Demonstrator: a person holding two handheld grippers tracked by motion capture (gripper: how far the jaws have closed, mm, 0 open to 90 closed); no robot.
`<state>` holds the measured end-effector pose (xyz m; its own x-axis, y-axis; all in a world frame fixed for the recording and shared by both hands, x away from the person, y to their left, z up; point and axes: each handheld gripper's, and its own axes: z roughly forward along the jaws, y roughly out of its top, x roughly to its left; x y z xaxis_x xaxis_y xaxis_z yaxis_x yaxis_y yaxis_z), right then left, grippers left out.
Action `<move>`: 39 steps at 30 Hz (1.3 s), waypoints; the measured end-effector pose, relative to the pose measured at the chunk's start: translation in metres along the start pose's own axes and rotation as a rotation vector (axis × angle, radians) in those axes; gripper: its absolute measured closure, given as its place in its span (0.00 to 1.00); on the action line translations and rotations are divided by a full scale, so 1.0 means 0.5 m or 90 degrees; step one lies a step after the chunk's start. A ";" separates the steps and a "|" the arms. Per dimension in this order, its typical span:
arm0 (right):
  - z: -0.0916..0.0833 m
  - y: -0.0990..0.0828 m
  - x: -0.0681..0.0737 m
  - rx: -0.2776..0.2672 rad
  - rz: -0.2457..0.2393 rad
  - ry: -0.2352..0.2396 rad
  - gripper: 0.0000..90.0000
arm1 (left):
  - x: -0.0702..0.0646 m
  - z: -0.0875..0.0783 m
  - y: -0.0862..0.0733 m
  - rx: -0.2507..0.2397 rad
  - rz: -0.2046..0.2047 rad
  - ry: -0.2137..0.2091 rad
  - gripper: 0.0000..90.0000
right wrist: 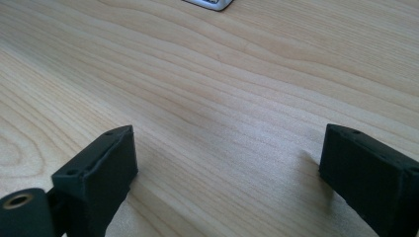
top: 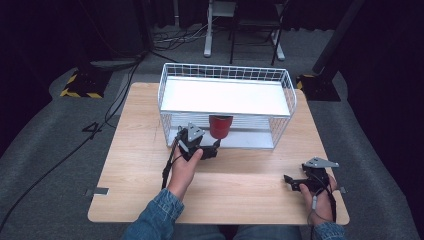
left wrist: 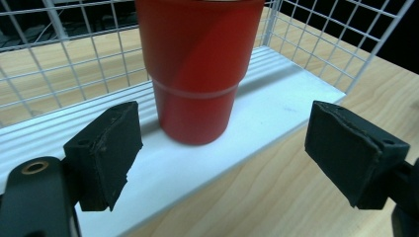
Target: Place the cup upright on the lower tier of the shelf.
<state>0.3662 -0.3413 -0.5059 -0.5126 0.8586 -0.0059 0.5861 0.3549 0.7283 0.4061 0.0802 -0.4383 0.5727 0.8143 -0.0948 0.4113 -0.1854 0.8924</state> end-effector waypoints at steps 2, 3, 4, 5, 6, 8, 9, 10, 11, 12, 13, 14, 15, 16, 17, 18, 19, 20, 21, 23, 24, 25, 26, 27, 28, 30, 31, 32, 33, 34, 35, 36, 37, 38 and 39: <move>0.000 0.000 0.000 0.000 0.000 0.000 0.09 | 0.003 -0.013 -0.003 0.003 0.004 -0.005 0.17; 0.000 0.000 0.000 0.000 0.000 0.000 0.09 | 0.004 -0.020 -0.005 0.005 0.007 -0.007 0.17; 0.000 0.000 0.000 0.000 0.000 0.000 0.09 | 0.005 -0.027 -0.008 0.006 0.006 -0.009 0.17; 0.000 0.000 0.000 0.000 0.000 0.000 0.09 | 0.006 -0.036 -0.011 0.007 0.007 -0.009 0.17; 0.000 0.000 0.000 0.000 0.000 0.000 0.09 | 0.008 -0.041 -0.012 0.007 0.011 -0.010 0.17; 0.000 0.000 0.000 0.000 0.000 0.000 0.09 | 0.009 -0.056 -0.016 0.010 0.015 -0.011 0.17; 0.000 0.000 0.000 0.000 0.000 0.000 0.09 | 0.010 -0.063 -0.019 0.007 0.017 -0.009 0.17; 0.000 0.000 0.000 0.000 0.000 0.000 0.09 | 0.011 -0.070 -0.022 0.005 0.020 -0.009 0.17; 0.000 0.000 0.000 0.000 0.000 0.000 0.09 | 0.011 -0.070 -0.022 0.005 0.020 -0.009 0.17; 0.000 0.000 0.000 0.000 0.000 0.000 0.09 | 0.012 -0.078 -0.026 0.005 0.021 -0.008 0.17; 0.000 0.000 0.000 0.000 0.000 0.000 0.09 | 0.016 -0.091 -0.033 0.010 0.022 -0.009 0.17; 0.000 0.000 0.000 0.000 0.001 0.000 0.09 | 0.019 -0.096 -0.036 0.011 0.024 -0.007 0.17; 0.000 0.001 0.000 0.001 0.001 0.000 0.09 | 0.023 -0.104 -0.040 0.013 0.025 -0.003 0.17; 0.001 0.002 0.001 0.001 0.001 0.000 0.08 | 0.023 -0.104 -0.040 0.013 0.025 -0.003 0.17; 0.001 0.002 0.001 0.001 0.001 0.000 0.08 | 0.024 -0.111 -0.044 0.014 0.016 0.000 0.17; 0.002 0.002 0.001 0.003 0.003 0.000 0.08 | 0.032 -0.122 -0.049 0.013 0.022 0.003 0.17; 0.002 0.002 0.001 0.003 0.003 0.000 0.08 | 0.034 -0.129 -0.053 0.012 0.016 0.004 0.17; 0.002 0.002 0.001 0.003 0.003 0.000 0.08 | 0.038 -0.135 -0.056 0.013 0.021 0.005 0.17; 0.002 0.002 0.001 0.003 0.002 0.000 0.08 | 0.040 -0.142 -0.061 0.014 0.021 0.006 0.17; 0.002 0.002 0.001 0.003 0.003 0.000 0.08 | 0.044 -0.150 -0.066 0.013 0.021 0.006 0.17; 0.002 0.002 0.001 0.002 0.003 0.000 0.08 | 0.050 -0.161 -0.073 0.010 0.026 0.005 0.17; 0.002 0.002 0.001 0.003 0.003 0.000 0.08 | 0.055 -0.169 -0.078 0.007 0.029 0.007 0.17; 0.002 0.002 0.001 0.003 0.003 0.000 0.08 | 0.058 -0.174 -0.081 0.004 0.030 0.007 0.17; 0.002 0.002 0.001 0.002 0.003 0.000 0.08 | 0.061 -0.181 -0.085 0.003 0.029 0.006 0.17; 0.002 0.002 0.001 0.003 0.003 0.000 0.08 | 0.065 -0.187 -0.088 0.005 0.029 0.004 0.17; 0.002 0.002 0.001 0.003 0.003 0.000 0.08 | 0.073 -0.200 -0.096 0.007 0.026 0.001 0.17; 0.002 0.002 0.001 0.002 0.003 0.000 0.08 | 0.078 -0.206 -0.100 0.008 0.028 -0.003 0.17; 0.002 0.002 0.001 0.002 0.003 0.000 0.08 | 0.082 -0.212 -0.105 0.011 0.023 -0.008 0.17; 0.002 0.002 0.001 0.002 0.003 0.000 0.08 | 0.082 -0.212 -0.105 0.011 0.023 -0.008 0.17; 0.002 0.002 0.002 0.002 0.003 0.000 0.08 | 0.092 -0.223 -0.115 0.017 0.016 -0.014 0.17; 0.002 0.002 0.001 0.002 0.003 0.000 0.08 | 0.097 -0.231 -0.121 0.019 0.017 -0.014 0.17; 0.002 0.002 0.002 0.002 0.003 0.000 0.08 | 0.100 -0.235 -0.125 0.018 0.015 -0.016 0.17; 0.002 0.002 0.002 0.002 0.003 0.000 0.08 | 0.103 -0.241 -0.130 0.018 0.013 -0.014 0.17; 0.002 0.002 0.002 0.002 0.003 0.000 0.08 | 0.108 -0.247 -0.136 0.021 0.016 -0.013 0.17; 0.002 0.002 0.002 0.002 0.003 0.000 0.08 | 0.111 -0.251 -0.140 0.028 0.013 -0.017 0.17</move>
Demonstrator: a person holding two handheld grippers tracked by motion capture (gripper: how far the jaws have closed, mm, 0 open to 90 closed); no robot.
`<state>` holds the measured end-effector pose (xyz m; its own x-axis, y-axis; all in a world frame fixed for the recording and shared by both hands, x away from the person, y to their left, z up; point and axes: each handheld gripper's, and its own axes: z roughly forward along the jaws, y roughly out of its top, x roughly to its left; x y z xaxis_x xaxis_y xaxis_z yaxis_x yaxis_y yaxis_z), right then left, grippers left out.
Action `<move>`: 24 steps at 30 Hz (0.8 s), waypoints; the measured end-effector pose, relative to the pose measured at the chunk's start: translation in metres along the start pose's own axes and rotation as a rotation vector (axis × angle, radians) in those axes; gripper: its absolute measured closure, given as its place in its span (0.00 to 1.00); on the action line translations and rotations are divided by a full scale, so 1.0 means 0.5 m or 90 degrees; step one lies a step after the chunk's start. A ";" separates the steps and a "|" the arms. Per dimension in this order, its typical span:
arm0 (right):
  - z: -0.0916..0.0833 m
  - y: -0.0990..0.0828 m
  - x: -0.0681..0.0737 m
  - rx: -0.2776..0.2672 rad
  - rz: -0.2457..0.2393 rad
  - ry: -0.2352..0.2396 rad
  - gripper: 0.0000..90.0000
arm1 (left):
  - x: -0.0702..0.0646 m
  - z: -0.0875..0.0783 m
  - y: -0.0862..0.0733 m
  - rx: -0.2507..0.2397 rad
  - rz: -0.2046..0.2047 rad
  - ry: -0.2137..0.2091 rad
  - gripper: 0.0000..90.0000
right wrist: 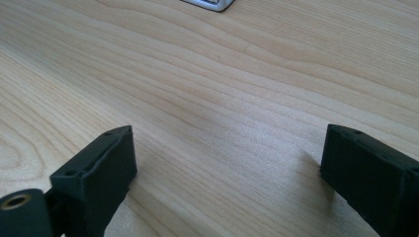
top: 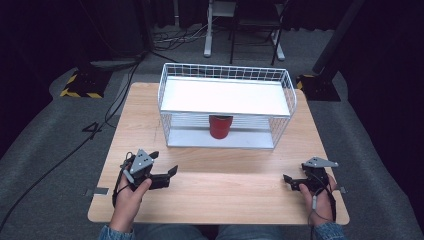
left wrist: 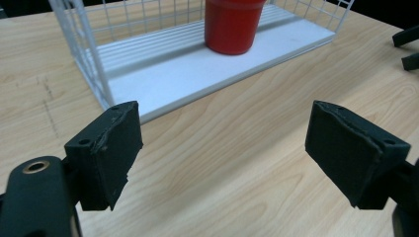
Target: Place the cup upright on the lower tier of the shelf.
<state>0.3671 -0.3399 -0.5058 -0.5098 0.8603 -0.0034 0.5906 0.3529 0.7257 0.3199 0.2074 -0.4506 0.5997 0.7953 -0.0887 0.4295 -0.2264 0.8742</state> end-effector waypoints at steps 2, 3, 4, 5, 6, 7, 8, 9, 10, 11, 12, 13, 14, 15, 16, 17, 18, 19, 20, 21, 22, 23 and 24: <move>0.000 0.000 0.000 0.000 0.000 0.000 0.08 | 0.007 -0.008 -0.009 0.010 -0.006 -0.005 0.17; 0.000 0.000 0.000 0.000 0.000 0.000 0.08 | 0.007 -0.008 -0.009 0.010 -0.006 -0.005 0.17; 0.000 0.000 0.000 0.000 0.000 0.000 0.08 | 0.010 -0.011 -0.014 0.014 -0.010 -0.009 0.17; 0.000 0.000 0.000 0.000 0.000 0.000 0.08 | 0.018 -0.014 -0.024 0.026 -0.010 -0.014 0.17; 0.000 0.000 0.000 0.000 0.000 0.000 0.08 | 0.018 -0.014 -0.024 0.026 -0.010 -0.014 0.17; 0.000 0.000 0.000 0.000 0.000 0.000 0.08 | 0.024 -0.016 -0.032 0.041 -0.006 -0.015 0.17; 0.000 0.000 0.000 0.000 0.000 0.000 0.08 | 0.028 -0.016 -0.038 0.047 -0.008 -0.013 0.17; 0.000 0.000 0.000 0.000 0.000 0.000 0.08 | 0.031 -0.017 -0.041 0.051 -0.008 -0.012 0.17; 0.000 0.000 0.000 0.000 0.000 0.000 0.08 | 0.034 -0.017 -0.045 0.058 -0.011 -0.012 0.17; 0.000 0.000 0.000 0.000 0.000 0.000 0.08 | 0.036 -0.017 -0.050 0.065 -0.012 -0.010 0.17; 0.000 0.000 0.000 0.000 0.000 0.000 0.08 | 0.036 -0.017 -0.050 0.065 -0.012 -0.010 0.17; 0.000 0.000 0.000 0.000 0.000 0.000 0.08 | 0.041 -0.017 -0.061 0.077 -0.011 -0.008 0.17; 0.000 0.000 0.000 0.000 0.000 0.000 0.08 | 0.043 -0.017 -0.065 0.084 -0.011 -0.009 0.17; 0.000 0.000 0.000 0.000 0.000 0.000 0.08 | 0.046 -0.016 -0.070 0.090 -0.010 -0.009 0.17; 0.000 0.000 0.000 0.000 0.000 0.000 0.08 | 0.046 -0.016 -0.070 0.090 -0.010 -0.009 0.17; 0.000 0.000 0.000 0.000 0.000 0.000 0.08 | 0.053 -0.016 -0.080 0.103 -0.010 -0.007 0.17; 0.000 0.000 0.000 0.000 0.000 0.000 0.08 | 0.053 -0.016 -0.080 0.103 -0.010 -0.007 0.17; 0.000 0.000 0.000 0.000 0.000 0.000 0.08 | 0.059 -0.015 -0.089 0.115 -0.010 0.000 0.17; 0.000 0.000 0.000 0.000 0.000 0.000 0.08 | 0.059 -0.015 -0.089 0.115 -0.010 0.000 0.17; 0.000 0.000 0.000 0.000 0.000 0.000 0.08 | 0.064 -0.014 -0.098 0.128 -0.012 0.002 0.17; 0.000 0.000 0.000 0.000 0.000 0.000 0.08 | 0.067 -0.012 -0.103 0.136 -0.011 0.002 0.17; 0.000 0.000 0.000 0.000 0.000 0.000 0.08 | 0.068 -0.010 -0.107 0.141 -0.015 0.004 0.17; 0.000 0.000 0.000 0.000 0.000 0.000 0.08 | 0.071 -0.007 -0.113 0.144 -0.018 -0.002 0.17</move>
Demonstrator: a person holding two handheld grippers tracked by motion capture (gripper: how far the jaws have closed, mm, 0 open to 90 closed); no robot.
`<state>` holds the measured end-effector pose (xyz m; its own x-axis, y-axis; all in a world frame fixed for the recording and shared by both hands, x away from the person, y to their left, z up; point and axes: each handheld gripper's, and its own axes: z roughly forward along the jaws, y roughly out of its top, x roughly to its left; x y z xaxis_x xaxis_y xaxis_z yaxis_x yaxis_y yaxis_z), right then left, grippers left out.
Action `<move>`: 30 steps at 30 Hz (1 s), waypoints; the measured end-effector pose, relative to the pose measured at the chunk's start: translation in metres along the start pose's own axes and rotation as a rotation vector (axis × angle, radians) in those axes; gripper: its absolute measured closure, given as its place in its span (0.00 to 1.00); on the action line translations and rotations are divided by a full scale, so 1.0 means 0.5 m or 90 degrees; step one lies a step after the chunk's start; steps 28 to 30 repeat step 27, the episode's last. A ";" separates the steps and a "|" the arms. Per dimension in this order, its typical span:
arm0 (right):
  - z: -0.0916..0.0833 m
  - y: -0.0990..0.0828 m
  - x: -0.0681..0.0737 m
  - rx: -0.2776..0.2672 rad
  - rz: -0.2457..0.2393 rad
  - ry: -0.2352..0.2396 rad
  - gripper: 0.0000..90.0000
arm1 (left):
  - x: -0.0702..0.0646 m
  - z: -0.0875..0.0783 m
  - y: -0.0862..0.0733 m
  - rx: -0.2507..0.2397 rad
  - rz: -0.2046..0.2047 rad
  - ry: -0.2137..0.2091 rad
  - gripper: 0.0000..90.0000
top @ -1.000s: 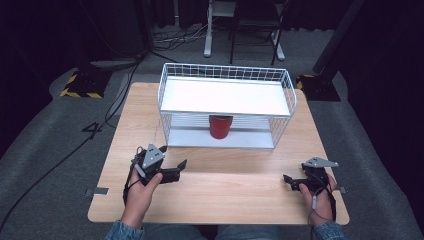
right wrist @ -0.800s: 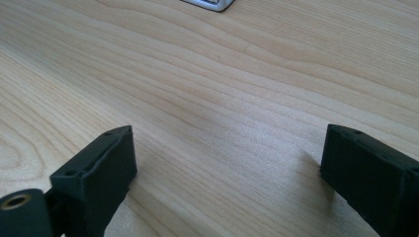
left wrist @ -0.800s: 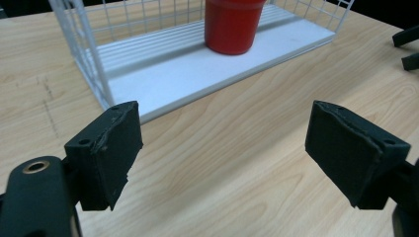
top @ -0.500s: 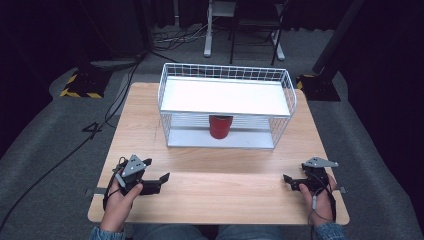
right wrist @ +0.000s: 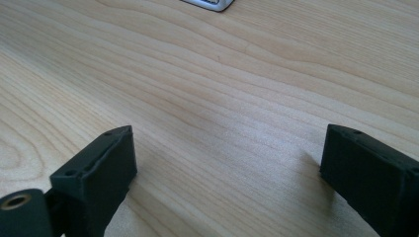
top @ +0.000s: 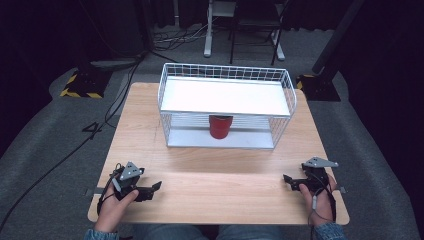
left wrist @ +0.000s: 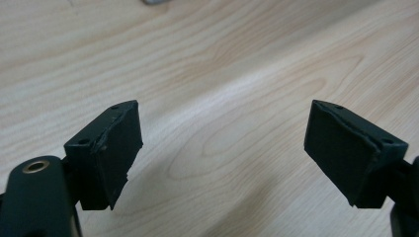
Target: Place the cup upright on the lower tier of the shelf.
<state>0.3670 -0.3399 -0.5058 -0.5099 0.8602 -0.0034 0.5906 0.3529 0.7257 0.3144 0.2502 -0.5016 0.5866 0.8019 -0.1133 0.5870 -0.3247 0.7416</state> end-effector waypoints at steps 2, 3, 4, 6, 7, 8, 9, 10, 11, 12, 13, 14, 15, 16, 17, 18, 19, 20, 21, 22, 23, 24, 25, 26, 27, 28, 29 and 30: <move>0.000 0.000 0.000 0.000 0.000 0.000 0.08 | 0.005 0.004 -0.004 0.021 -0.004 -0.007 0.17; 0.000 0.000 0.000 0.000 0.000 0.000 0.08 | 0.006 0.005 -0.004 0.026 -0.007 -0.007 0.17; 0.000 0.000 0.000 0.000 0.000 0.000 0.08 | 0.006 0.005 -0.004 0.023 -0.009 -0.003 0.17; 0.000 0.000 0.000 0.000 0.000 0.000 0.08 | 0.006 0.005 -0.003 0.028 -0.003 0.001 0.17; 0.000 0.000 0.000 0.000 0.000 0.000 0.08 | 0.005 0.005 -0.003 0.032 0.001 0.003 0.17; 0.000 0.000 0.000 0.000 0.000 0.000 0.08 | 0.004 0.006 -0.003 0.033 0.006 0.006 0.17; 0.000 0.000 0.000 0.000 0.000 0.000 0.08 | 0.004 0.006 -0.003 0.035 0.013 0.006 0.17; 0.000 0.000 0.000 0.000 0.000 0.000 0.08 | 0.003 0.006 -0.002 0.041 0.024 0.012 0.17; 0.000 0.000 0.000 0.000 0.000 0.000 0.08 | 0.001 0.008 -0.002 0.043 0.039 0.016 0.17; 0.000 0.000 0.000 0.000 0.000 0.000 0.08 | -0.002 0.009 -0.002 0.050 0.048 0.020 0.16; 0.000 0.000 0.000 0.000 0.000 0.000 0.08 | -0.002 0.009 -0.002 0.050 0.048 0.020 0.16; 0.000 0.000 0.000 0.000 0.000 0.000 0.08 | -0.006 0.011 -0.002 0.051 0.060 0.025 0.16; 0.000 0.000 0.000 0.000 0.000 0.000 0.08 | -0.006 0.011 -0.002 0.051 0.060 0.025 0.16; 0.000 0.000 0.000 0.000 0.000 0.000 0.08 | -0.006 0.011 -0.002 0.051 0.060 0.025 0.16; 0.000 0.000 0.000 0.000 0.000 0.000 0.08 | -0.006 0.011 -0.002 0.051 0.062 0.026 0.16; 0.000 0.000 0.000 0.000 0.000 0.000 0.08 | -0.006 0.011 -0.002 0.051 0.059 0.025 0.16; 0.000 0.000 0.000 0.000 0.000 0.000 0.08 | -0.006 0.011 -0.002 0.051 0.060 0.025 0.16; 0.000 0.000 0.000 0.000 0.000 0.000 0.08 | -0.006 0.011 -0.002 0.051 0.060 0.025 0.16; 0.000 0.000 0.000 0.000 0.000 0.000 0.08 | -0.006 0.011 -0.002 0.051 0.059 0.025 0.16; 0.000 0.000 0.000 0.000 0.000 0.000 0.08 | -0.005 0.010 -0.002 0.052 0.062 0.025 0.16; 0.000 0.000 0.000 0.000 0.000 0.000 0.08 | -0.006 0.010 -0.002 0.052 0.059 0.024 0.16; 0.000 0.000 0.000 0.000 0.000 0.000 0.08 | -0.006 0.010 -0.002 0.052 0.059 0.024 0.16; 0.000 0.000 0.000 0.000 0.000 0.000 0.08 | -0.005 0.010 -0.002 0.053 0.064 0.025 0.16; 0.000 0.000 0.000 0.000 0.000 0.000 0.08 | -0.006 0.010 -0.002 0.052 0.060 0.024 0.16; 0.000 0.000 0.000 0.000 0.000 0.000 0.08 | -0.006 0.010 -0.002 0.052 0.060 0.024 0.16; 0.000 0.000 0.000 0.000 0.000 0.000 0.08 | -0.006 0.010 -0.002 0.052 0.060 0.024 0.16; 0.000 0.000 0.000 0.000 0.000 0.000 0.08 | -0.006 0.010 -0.002 0.052 0.060 0.024 0.16; 0.000 0.000 0.000 0.000 0.000 0.000 0.08 | -0.006 0.010 -0.002 0.052 0.060 0.024 0.16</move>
